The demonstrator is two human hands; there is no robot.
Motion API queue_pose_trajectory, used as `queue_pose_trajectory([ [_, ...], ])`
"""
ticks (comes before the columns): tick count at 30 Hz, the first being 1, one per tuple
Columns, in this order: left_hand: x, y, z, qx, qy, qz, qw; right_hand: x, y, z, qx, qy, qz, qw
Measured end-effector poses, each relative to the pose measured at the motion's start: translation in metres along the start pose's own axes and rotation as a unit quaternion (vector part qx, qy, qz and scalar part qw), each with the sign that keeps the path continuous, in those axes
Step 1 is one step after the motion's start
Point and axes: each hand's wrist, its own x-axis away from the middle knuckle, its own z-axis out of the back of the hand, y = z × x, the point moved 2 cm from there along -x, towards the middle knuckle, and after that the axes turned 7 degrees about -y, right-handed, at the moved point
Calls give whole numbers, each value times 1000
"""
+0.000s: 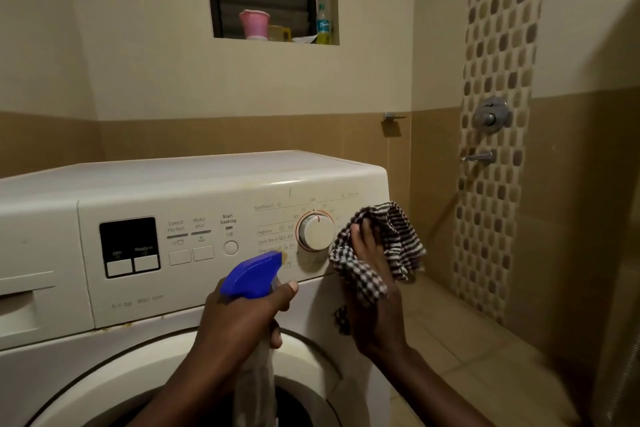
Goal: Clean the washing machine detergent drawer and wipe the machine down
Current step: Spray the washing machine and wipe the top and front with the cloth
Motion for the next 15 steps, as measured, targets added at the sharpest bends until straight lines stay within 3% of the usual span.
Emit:
queue_pose_trajectory([
  [6, -8, -3, 0, 9, -25, 14, 1000, -76, -8, 17, -28, 56, -51, 997],
  [15, -5, -6, -4, 8, 21, -2, 1000, -59, -24, -2, 52, -22, 79, 995],
])
